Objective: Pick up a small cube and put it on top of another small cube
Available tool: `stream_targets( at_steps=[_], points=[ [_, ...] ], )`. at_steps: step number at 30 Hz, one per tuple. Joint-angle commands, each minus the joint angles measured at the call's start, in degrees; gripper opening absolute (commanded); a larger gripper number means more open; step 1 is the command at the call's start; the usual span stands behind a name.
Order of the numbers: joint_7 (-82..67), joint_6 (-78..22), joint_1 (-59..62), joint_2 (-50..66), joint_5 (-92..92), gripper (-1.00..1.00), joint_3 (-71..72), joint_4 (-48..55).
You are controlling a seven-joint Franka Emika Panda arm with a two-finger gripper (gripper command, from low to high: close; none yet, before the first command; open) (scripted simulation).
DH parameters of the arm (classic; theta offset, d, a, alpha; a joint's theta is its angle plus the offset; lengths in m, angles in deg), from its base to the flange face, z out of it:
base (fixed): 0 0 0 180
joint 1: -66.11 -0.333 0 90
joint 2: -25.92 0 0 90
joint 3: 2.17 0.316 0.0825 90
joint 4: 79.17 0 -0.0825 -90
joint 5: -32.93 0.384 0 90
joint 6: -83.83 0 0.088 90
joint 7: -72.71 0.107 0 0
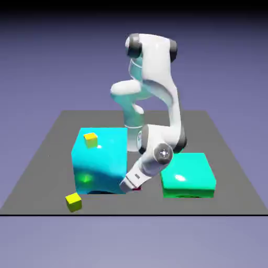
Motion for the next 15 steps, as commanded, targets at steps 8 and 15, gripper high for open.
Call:
stream_targets(
  at_steps=[8, 15],
  points=[
    [4.87, 11.39, 1.23, -15.26, -18.26, -1.0, 6.18, -16.62],
    [10.97, 23.19, 4.28, -13.74, -28.76, -1.0, 5.85, -22.17]
  ],
)
